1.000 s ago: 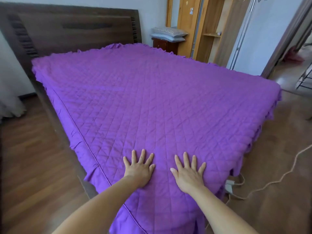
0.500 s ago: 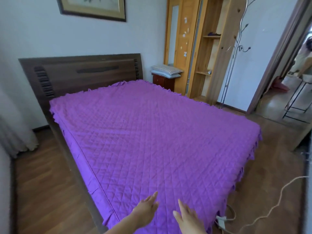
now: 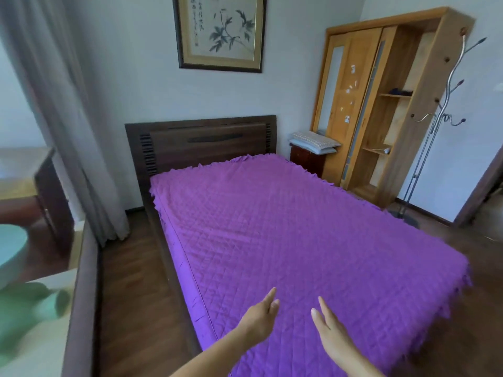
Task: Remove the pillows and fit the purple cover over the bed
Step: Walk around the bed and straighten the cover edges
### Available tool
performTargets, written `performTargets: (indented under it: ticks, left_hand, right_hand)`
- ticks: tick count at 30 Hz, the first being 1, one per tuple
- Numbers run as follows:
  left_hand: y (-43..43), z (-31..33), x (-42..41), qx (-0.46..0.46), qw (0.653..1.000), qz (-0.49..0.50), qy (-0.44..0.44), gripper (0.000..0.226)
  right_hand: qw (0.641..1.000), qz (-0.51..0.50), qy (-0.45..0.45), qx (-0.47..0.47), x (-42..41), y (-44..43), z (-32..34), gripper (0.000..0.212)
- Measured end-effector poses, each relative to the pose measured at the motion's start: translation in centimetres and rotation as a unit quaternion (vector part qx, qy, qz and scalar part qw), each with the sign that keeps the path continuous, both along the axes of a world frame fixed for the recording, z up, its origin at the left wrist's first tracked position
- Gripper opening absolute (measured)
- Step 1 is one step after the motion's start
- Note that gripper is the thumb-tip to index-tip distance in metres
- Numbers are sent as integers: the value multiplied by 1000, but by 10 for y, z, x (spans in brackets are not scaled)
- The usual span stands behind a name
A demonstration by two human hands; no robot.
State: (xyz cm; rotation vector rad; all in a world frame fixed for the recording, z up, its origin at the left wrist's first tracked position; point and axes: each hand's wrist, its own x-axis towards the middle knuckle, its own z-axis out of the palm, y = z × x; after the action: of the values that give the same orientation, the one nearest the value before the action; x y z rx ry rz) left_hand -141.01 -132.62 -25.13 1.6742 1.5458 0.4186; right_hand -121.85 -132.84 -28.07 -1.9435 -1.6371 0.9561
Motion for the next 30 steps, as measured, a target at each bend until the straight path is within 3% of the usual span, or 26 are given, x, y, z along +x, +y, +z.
performTargets:
  ticks: [14,19,30]
  left_hand:
    - [21,24,-30,-15,999,-28,-17,52]
    - [24,24,-69,-47,998,-39,-12,68]
    - [32,26,-118,-41,998,-2,-54,55]
  right_hand:
    - [996,-69,53,-21,-44,-10,31,57]
    - [993,-89,74,-23,-78,-3,16,55]
    - [988,-99,115,-40,-137,3,35,56]
